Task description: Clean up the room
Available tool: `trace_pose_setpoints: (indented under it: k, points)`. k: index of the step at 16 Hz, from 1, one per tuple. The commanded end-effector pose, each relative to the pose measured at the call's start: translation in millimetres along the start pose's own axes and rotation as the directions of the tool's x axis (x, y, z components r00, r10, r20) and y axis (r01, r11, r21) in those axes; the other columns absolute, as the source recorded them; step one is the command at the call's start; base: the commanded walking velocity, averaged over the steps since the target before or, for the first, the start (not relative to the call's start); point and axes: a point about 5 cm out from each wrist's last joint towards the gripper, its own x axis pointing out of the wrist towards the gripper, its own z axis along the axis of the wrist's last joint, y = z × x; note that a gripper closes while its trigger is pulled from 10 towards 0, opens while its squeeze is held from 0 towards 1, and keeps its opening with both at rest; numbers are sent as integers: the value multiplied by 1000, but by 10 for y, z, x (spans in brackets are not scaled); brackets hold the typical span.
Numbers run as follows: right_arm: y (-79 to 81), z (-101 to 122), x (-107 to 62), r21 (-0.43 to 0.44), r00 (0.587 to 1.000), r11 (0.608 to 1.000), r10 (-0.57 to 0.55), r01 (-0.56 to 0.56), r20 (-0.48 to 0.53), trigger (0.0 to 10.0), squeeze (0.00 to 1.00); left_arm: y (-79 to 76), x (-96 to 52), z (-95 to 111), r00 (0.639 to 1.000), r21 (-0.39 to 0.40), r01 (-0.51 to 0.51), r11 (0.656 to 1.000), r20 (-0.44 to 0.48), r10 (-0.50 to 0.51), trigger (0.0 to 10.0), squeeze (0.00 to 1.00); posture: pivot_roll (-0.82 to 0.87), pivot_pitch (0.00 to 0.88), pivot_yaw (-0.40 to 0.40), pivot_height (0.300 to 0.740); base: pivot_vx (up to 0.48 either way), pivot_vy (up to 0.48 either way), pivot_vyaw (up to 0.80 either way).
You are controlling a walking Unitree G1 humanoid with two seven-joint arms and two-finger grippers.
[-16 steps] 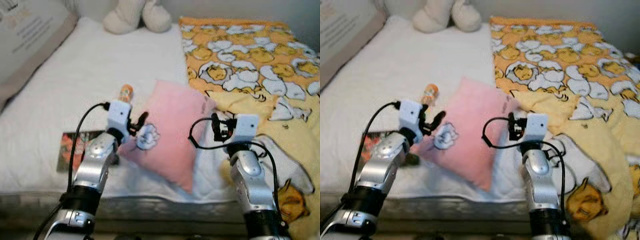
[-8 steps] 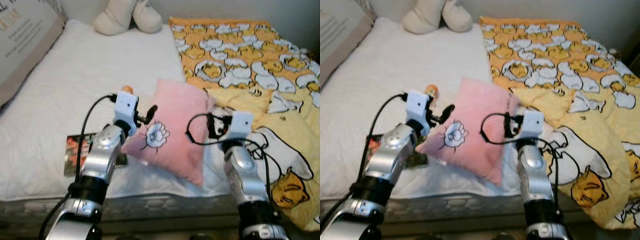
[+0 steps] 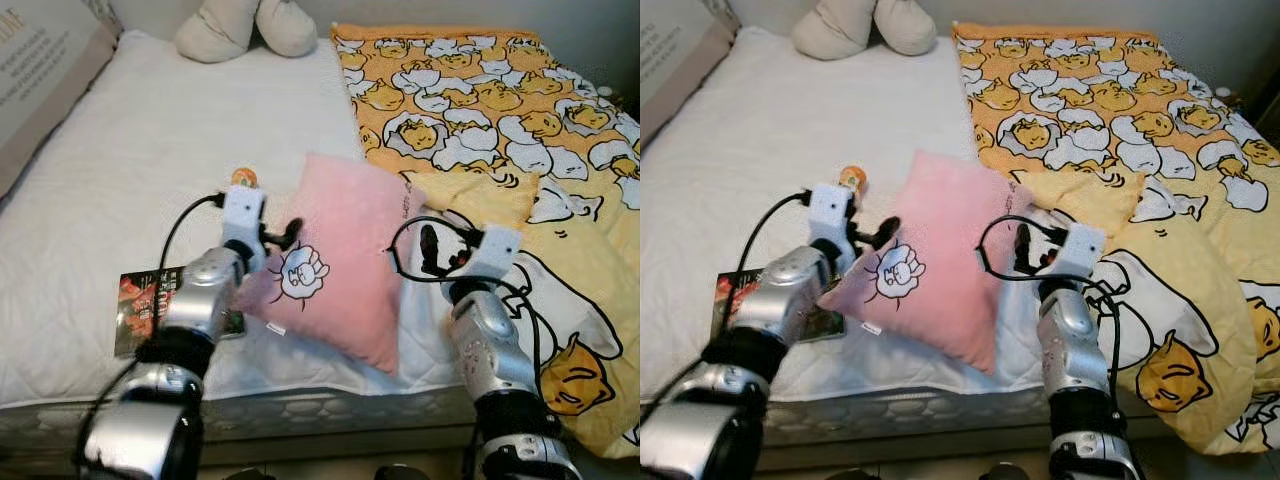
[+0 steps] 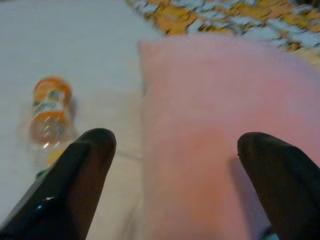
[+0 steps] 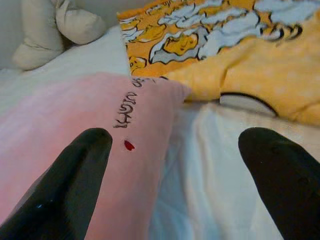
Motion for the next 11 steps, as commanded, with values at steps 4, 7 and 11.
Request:
trace_pose_setpoints:
  k: [4,7,11]
  points:
    - [-60,-100,8,216,994,976,14,9,-105,10000,0,97,29,-5,999,-134,23,991,-26,-27,10000,0,-140,0,37,740,0,0,0]
    - [20,-245,-4,253,981,967,71,-23,-182,10000,0,-68,83,-50,994,-280,100,955,-14,-108,10000,0,-142,0,33,740,0,0,0]
    - [211,-398,12,331,957,942,140,-50,-255,10000,0,-388,150,-208,980,-338,159,928,-61,-190,10000,0,-142,0,30,740,0,0,0]
